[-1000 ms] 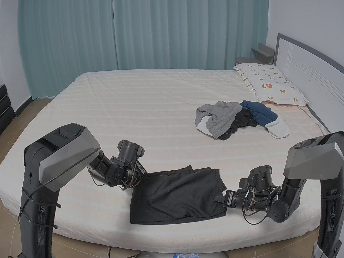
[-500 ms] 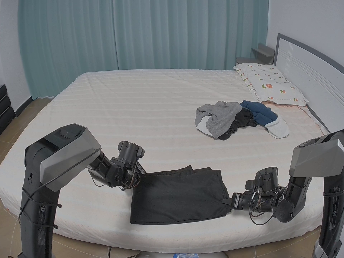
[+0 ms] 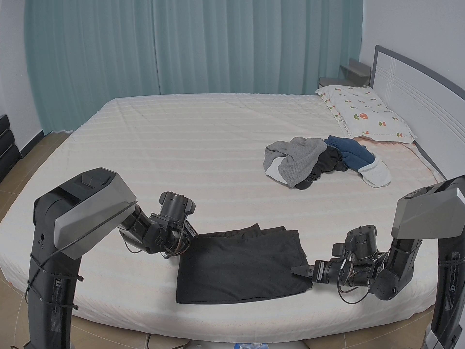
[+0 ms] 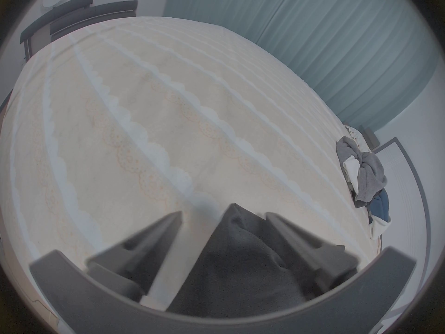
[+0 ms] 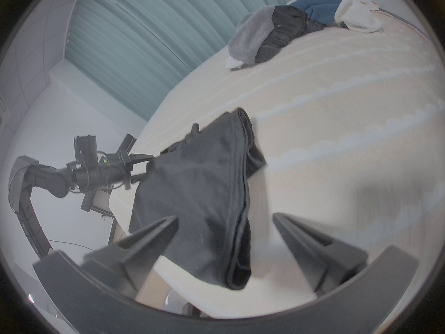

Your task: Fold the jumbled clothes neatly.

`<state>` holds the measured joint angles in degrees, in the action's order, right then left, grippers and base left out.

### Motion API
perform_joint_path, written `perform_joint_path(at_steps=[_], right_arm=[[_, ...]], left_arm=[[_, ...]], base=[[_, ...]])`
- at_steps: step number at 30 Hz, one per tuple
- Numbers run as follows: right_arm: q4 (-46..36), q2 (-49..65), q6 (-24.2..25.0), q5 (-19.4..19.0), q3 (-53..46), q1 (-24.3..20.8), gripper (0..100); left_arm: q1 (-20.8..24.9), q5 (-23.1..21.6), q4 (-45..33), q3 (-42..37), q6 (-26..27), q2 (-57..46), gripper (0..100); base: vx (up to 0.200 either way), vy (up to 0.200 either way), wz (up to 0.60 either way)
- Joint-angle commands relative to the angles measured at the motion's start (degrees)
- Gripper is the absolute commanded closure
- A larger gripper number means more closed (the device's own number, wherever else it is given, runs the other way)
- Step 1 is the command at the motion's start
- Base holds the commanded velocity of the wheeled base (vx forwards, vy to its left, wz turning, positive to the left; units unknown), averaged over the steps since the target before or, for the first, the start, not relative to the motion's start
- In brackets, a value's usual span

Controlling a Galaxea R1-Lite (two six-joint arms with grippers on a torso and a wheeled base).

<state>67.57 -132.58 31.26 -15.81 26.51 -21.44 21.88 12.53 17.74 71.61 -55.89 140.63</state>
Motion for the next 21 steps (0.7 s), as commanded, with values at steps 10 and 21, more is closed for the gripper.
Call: perform_joint_path(at_steps=[10, 21], right_arm=[[-9.92, -3.12, 5.22, 0.69, 19.8, 2.46, 0], [-9.48, -9.97, 9.7, 0.61, 27.98, 3.78, 0]], left_arm=[[-2.02, -2.25, 0.37, -5.16, -5.28, -4.31, 0], [-5.71, -9.1, 0.9, -8.59, -5.45, -8.18, 0]], base=[[0.0, 0.0, 0.0], [0.0, 0.0, 0.0]])
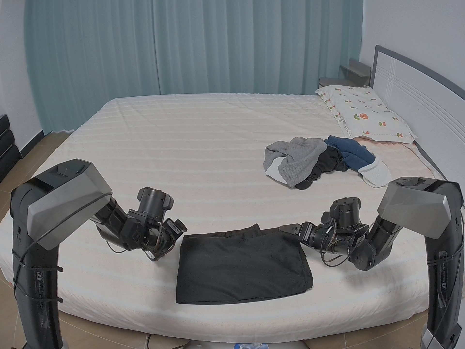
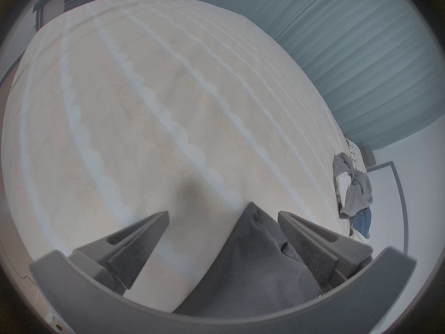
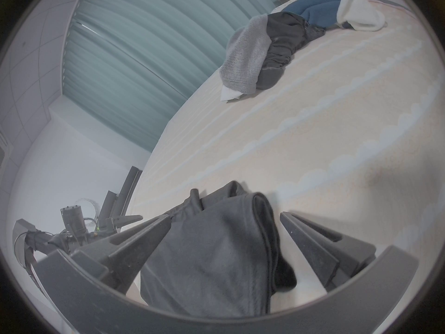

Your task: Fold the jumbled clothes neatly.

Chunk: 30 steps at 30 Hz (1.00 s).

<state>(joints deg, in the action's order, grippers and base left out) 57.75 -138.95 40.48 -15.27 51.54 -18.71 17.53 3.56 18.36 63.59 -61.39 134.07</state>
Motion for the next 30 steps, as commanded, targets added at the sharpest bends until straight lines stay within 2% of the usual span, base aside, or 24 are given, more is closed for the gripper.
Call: perform_joint_path(at_steps=[1, 7, 8, 18, 23, 30], right_arm=[[0.26, -3.52, 0.65, 0.07, 3.57, 1.13, 0], [0.35, -4.14, 0.56, 0.16, 5.15, 0.69, 0], [0.35, -4.14, 0.56, 0.16, 5.15, 0.61, 100], [0.35, -4.66, 0.74, 0.42, 6.2, 1.05, 100], [0.35, -5.37, 0.65, 2.97, 6.73, 1.93, 100], [0.44, -5.63, 0.82, 3.41, 7.34, 2.28, 100]], left_arm=[[-1.45, -0.13, 0.27, -0.48, 0.04, -1.62, 0], [-1.53, 0.22, 0.27, -0.39, 0.22, -1.36, 0], [-1.53, 0.22, 0.27, -0.3, 0.22, -1.36, 0], [-1.45, 0.4, 0.27, -0.48, 0.48, -1.27, 0], [-1.36, 0.75, 0.27, -0.57, 0.75, -1.18, 0], [-1.27, 0.75, 0.27, -0.57, 0.84, -0.83, 0]], base=[[0.0, 0.0, 0.0], [0.0, 0.0, 0.0], [0.0, 0.0, 0.0], [0.0, 0.0, 0.0], [0.0, 0.0, 0.0], [0.0, 0.0, 0.0]])
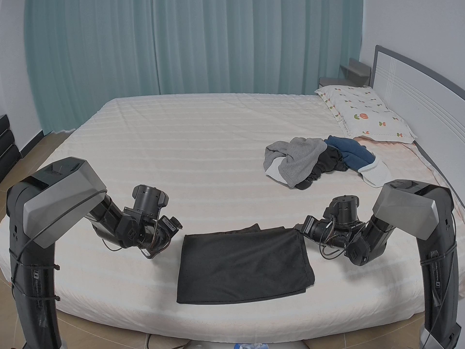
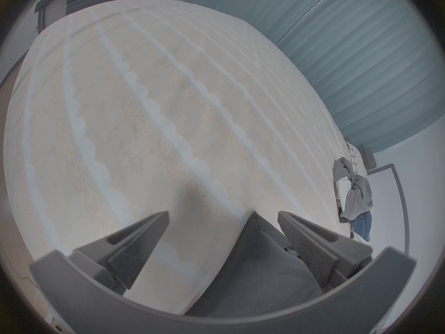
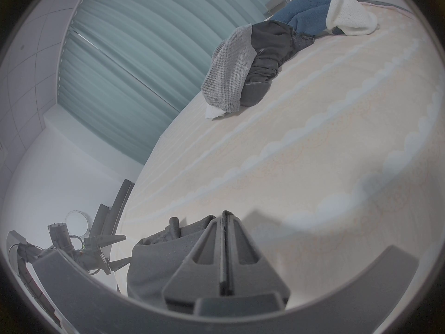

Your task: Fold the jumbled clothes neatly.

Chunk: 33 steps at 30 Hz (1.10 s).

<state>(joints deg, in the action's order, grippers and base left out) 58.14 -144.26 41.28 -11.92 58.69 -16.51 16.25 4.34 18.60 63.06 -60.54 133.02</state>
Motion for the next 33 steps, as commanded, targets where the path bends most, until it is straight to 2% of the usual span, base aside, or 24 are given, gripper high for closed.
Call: perform_joint_path(at_steps=[1, 10, 11, 15, 19, 23, 25, 28, 32, 33], right_arm=[[0.13, -0.4, 0.03, 0.15, 0.2, 0.07, 100], [1.28, -0.93, -0.06, 0.41, 0.03, -0.02, 100], [1.37, -0.93, -0.06, 0.41, 0.03, -0.02, 0], [2.68, 0.12, -0.14, 0.41, -1.38, 0.25, 0], [3.91, 5.13, -0.41, -0.56, -7.01, 0.86, 0], [2.24, 9.35, -1.11, -1.61, -9.55, 0.33, 0], [-1.36, 11.99, -1.81, -1.61, -10.96, 0.16, 0], [-4.35, 15.94, -2.08, -1.79, -16.67, -0.37, 0], [-2.15, 17.35, -2.25, -1.96, -23.35, -0.98, 0], [2.33, 17.35, -1.9, -2.76, -28.36, -1.69, 0]], left_arm=[[0.01, -0.03, 0.03, 0.04, -0.02, 0.22, 0], [0.1, 0.05, 0.03, -0.04, -0.02, 0.22, 0], [0.1, -0.03, 0.03, -0.04, -0.02, 0.22, 0], [0.1, -0.03, 0.03, -0.04, -0.02, 0.22, 0], [0.27, -0.03, 0.03, -0.04, -0.02, 0.22, 0], [0.19, -0.03, 0.03, 0.13, -0.02, 0.22, 0], [0.27, -0.03, 0.03, 0.04, 0.07, 0.31, 0], [0.27, -0.03, 0.03, 0.04, -0.02, 0.39, 0], [0.27, -0.03, 0.03, 0.04, -0.02, 0.39, 0], [0.36, -0.03, 0.03, 0.13, -0.02, 0.31, 0]], base=[[0.0, 0.0, 0.0], [0.0, 0.0, 0.0], [0.0, 0.0, 0.0], [0.0, 0.0, 0.0], [0.0, 0.0, 0.0], [0.0, 0.0, 0.0], [0.0, 0.0, 0.0], [0.0, 0.0, 0.0], [0.0, 0.0, 0.0], [0.0, 0.0, 0.0]])
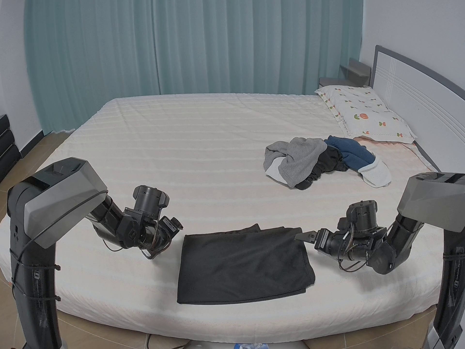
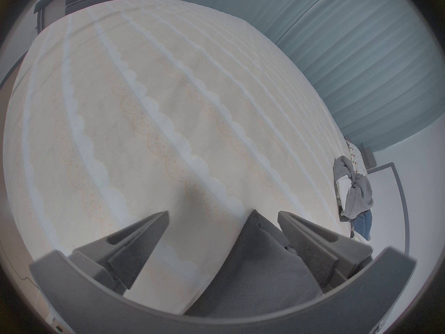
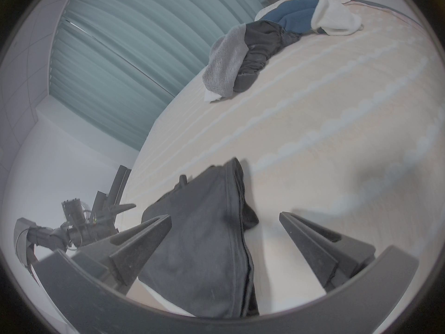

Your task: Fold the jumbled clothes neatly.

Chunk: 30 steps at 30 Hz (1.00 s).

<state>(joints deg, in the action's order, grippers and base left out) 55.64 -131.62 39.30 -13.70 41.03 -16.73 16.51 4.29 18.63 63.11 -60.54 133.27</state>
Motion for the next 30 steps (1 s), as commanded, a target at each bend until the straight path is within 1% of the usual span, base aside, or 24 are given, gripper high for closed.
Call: perform_joint_path(at_steps=[1, 2, 4, 8, 16, 17, 19, 23, 30], right_arm=[[7.29, 4.36, 0.34, -1.24, -13.0, -1.82, 0], [10.1, 3.83, 0.34, -1.41, -15.11, -2.17, 0], [12.21, 3.13, 0.25, -1.41, -16.86, -2.61, 0], [12.57, 2.86, -0.28, -1.33, -18.45, -4.02, 0], [12.48, 2.16, -0.37, -1.5, -18.09, -4.1, 0], [12.48, 2.07, -0.45, -1.5, -18.09, -4.1, 100], [12.21, 2.16, -0.89, -1.5, -18.62, -4.19, 100], [11.69, 1.9, -3.53, -1.33, -20.03, -3.93, 100], [11.77, 2.07, -3.97, -1.33, -21.08, -3.14, 100]], left_arm=[[0.02, 0.02, 0.01, 0.08, -0.02, 0.06, 0], [0.11, 0.02, 0.01, 0.08, -0.02, 0.15, 0], [0.11, 0.02, 0.01, -0.01, -0.02, 0.15, 0], [0.19, 0.1, 0.01, -0.09, 0.07, 0.15, 0], [0.19, 0.1, 0.09, -0.18, 0.33, 0.24, 0], [0.19, 0.02, 0.01, -0.18, 0.33, 0.24, 0], [0.19, 0.02, 0.09, -0.09, 0.33, 0.24, 0], [0.19, 0.02, 0.01, -0.09, 0.33, 0.24, 0], [0.11, -0.07, 0.01, -0.01, 0.33, 0.24, 0]], base=[[0.0, 0.0, 0.0], [0.0, 0.0, 0.0], [0.0, 0.0, 0.0], [0.0, 0.0, 0.0], [0.0, 0.0, 0.0], [0.0, 0.0, 0.0], [0.0, 0.0, 0.0], [0.0, 0.0, 0.0], [0.0, 0.0, 0.0]])
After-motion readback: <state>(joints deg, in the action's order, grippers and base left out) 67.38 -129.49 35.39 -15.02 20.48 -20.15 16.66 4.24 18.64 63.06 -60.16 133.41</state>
